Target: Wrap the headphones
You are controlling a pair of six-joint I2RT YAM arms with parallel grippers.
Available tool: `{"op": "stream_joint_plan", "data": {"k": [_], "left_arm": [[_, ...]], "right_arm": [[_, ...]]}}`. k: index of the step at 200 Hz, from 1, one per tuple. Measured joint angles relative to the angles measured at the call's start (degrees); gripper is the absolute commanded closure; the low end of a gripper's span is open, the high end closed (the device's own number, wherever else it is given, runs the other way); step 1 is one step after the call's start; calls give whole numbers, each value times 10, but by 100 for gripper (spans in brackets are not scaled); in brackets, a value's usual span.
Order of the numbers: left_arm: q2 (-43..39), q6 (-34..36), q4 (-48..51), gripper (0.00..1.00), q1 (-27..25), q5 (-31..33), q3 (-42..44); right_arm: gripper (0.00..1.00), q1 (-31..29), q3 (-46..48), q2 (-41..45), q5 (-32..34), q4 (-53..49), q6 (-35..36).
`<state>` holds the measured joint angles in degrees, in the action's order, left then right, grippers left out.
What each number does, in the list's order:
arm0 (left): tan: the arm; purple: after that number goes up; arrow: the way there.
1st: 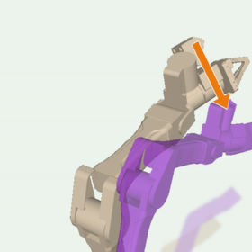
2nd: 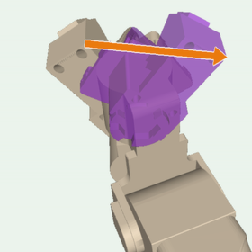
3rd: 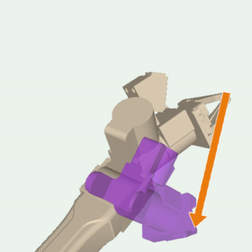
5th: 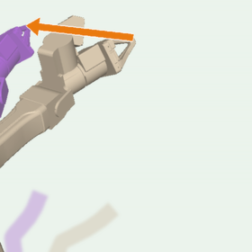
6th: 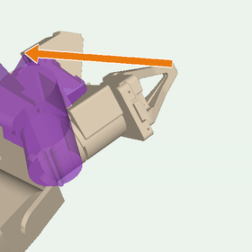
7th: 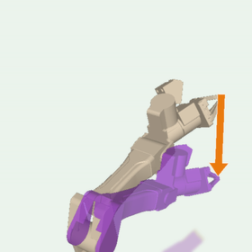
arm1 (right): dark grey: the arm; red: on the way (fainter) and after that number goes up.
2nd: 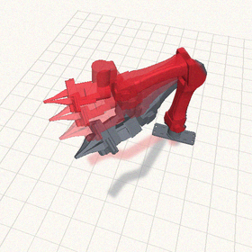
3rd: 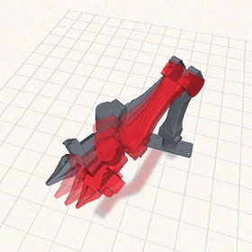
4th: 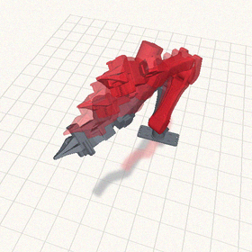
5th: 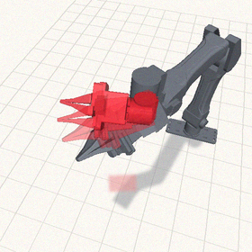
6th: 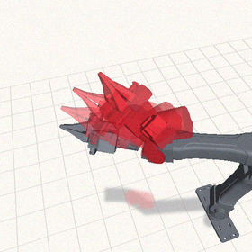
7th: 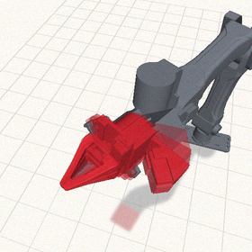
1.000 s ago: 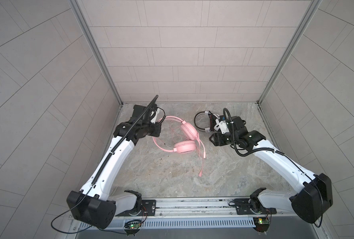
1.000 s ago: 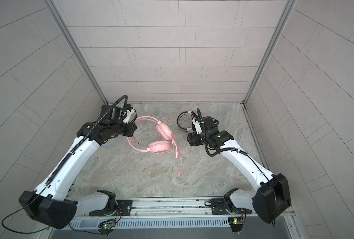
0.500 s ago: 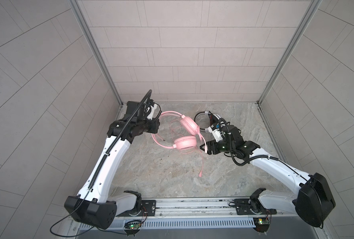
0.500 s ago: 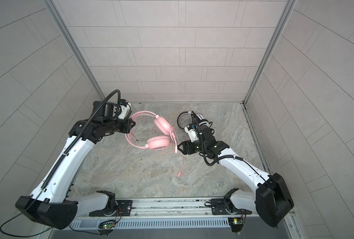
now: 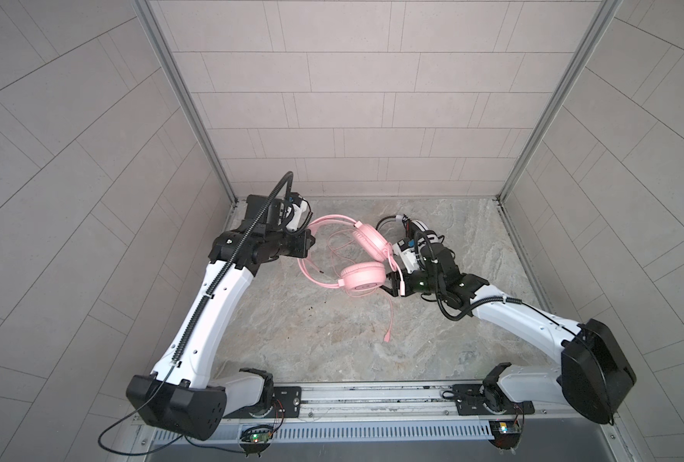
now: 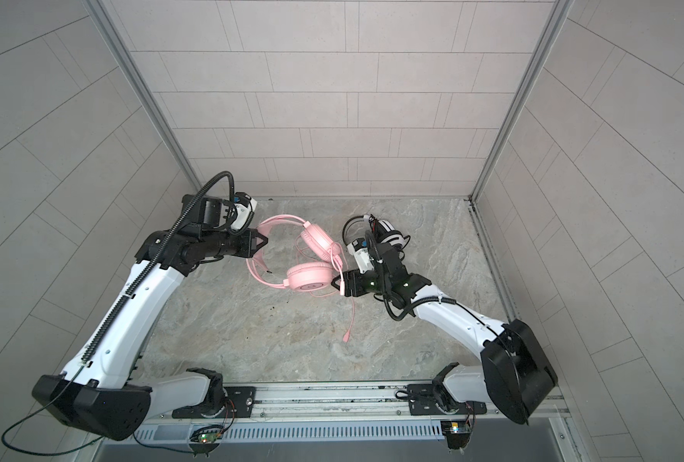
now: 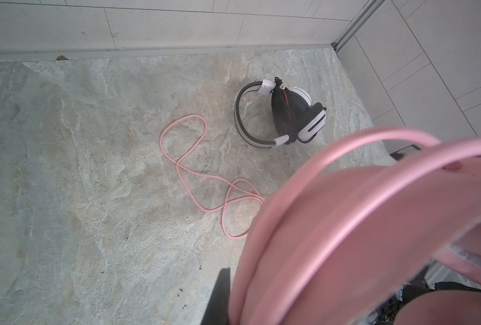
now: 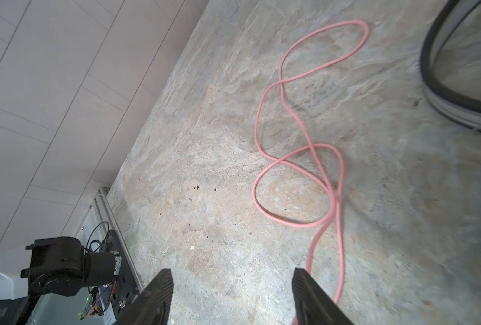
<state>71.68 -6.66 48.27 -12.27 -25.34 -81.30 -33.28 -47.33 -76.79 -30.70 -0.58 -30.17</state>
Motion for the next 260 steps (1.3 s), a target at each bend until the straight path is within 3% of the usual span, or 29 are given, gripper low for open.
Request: {"op": "stream_joint_plan", "data": {"k": [20, 65, 112, 172, 225, 260], "left_arm": [[0, 0, 1, 100, 0, -2, 0], [-6, 9, 9, 100, 4, 13, 8], [-16, 14, 23, 100, 11, 46, 29], [-15, -11, 24, 100, 30, 92, 31], [-6, -19, 21, 100, 32, 57, 31], [3, 2, 26, 100, -1, 46, 30]], "right_arm": [[87, -12, -25, -21, 4, 0, -3], [99, 23, -54, 18, 54, -45, 16], [100, 115, -55, 169, 130, -132, 43], [100, 127, -78, 292, 184, -247, 82], [100, 108, -160, 266, 148, -308, 120], [100, 81, -224, 210, 140, -330, 154]]}}
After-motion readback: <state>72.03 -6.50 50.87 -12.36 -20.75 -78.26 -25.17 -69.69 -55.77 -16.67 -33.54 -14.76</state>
